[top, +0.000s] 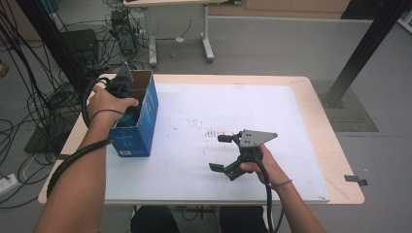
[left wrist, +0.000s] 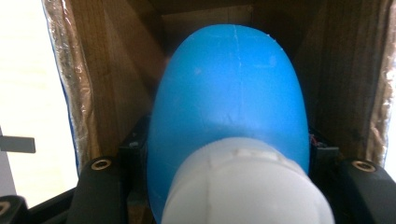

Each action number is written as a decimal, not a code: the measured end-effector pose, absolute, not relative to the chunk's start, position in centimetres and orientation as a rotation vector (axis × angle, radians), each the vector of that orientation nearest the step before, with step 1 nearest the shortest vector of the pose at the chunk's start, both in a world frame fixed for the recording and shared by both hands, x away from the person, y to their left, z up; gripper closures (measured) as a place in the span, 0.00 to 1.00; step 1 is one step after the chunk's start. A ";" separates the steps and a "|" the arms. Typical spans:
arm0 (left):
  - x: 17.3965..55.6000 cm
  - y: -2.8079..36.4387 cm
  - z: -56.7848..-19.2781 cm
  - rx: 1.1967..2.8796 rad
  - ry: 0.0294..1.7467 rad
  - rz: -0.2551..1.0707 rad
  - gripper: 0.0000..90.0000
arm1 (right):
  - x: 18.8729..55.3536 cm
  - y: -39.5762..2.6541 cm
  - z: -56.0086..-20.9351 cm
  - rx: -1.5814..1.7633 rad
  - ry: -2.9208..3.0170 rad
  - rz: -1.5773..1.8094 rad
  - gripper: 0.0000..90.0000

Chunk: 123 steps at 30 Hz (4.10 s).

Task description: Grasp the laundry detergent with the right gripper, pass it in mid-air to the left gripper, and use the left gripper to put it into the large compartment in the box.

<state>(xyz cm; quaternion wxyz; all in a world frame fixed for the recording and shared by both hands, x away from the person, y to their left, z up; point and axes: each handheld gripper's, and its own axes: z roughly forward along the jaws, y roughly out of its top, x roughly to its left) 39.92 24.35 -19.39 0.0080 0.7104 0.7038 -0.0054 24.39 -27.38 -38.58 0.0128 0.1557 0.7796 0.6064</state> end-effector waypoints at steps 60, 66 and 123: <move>39.6 24.2 -19.4 2.212 2.209 -0.003 0.42 | 24.4 -27.2 -38.4 0.474 2.430 1.891 0.01; 39.8 23.7 -19.3 2.238 2.206 -0.003 0.42 | 24.3 -27.3 -38.4 0.473 2.428 1.893 0.01; 39.1 20.4 -10.8 2.341 2.015 0.064 0.23 | 24.5 -27.8 -37.3 0.470 2.403 1.890 0.01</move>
